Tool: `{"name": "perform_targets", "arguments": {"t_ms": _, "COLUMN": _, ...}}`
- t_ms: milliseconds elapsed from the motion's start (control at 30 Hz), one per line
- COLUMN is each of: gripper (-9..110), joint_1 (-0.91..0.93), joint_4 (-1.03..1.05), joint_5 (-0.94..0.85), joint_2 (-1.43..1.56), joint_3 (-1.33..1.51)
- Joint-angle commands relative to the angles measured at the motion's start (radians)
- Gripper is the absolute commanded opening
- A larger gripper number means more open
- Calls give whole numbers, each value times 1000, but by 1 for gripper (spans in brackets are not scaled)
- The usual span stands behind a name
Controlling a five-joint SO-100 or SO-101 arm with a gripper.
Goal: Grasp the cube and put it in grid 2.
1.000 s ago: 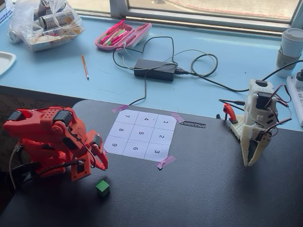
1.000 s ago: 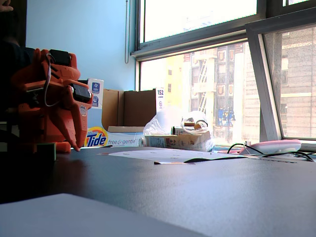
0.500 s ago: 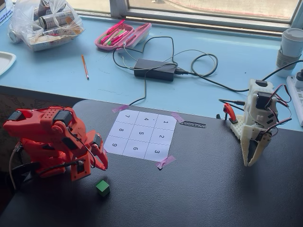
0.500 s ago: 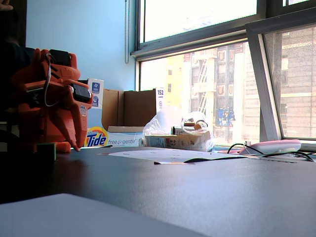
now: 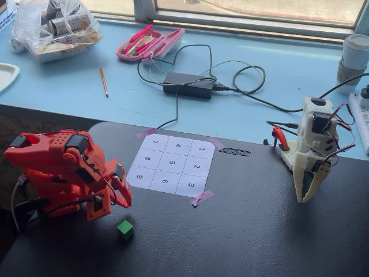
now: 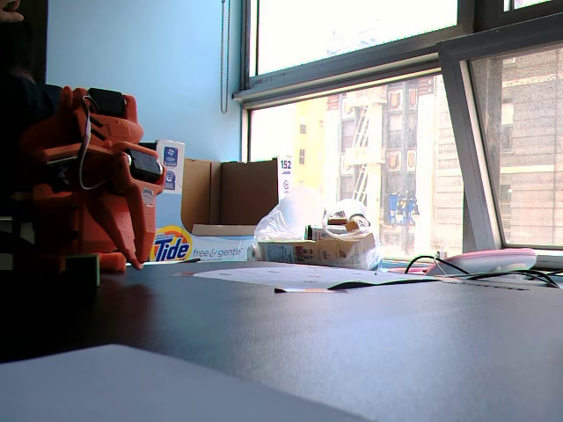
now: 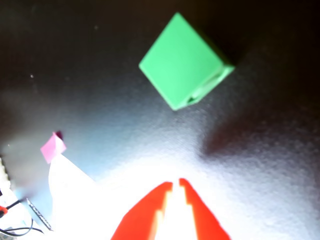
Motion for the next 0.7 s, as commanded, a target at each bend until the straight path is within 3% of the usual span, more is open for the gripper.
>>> {"name": "perform_targets", "arguments": {"t_ms": 0, "gripper": 0, "joint_1": -5, "joint_4": 6, "joint_5": -6, "joint_2": 2, "joint_3": 2}}
{"name": "perform_targets", "arguments": {"t_ms": 667, "gripper": 0, "joint_1": 44, "joint_4": -6, "joint_5": 25, "joint_2": -115, "joint_3": -130}}
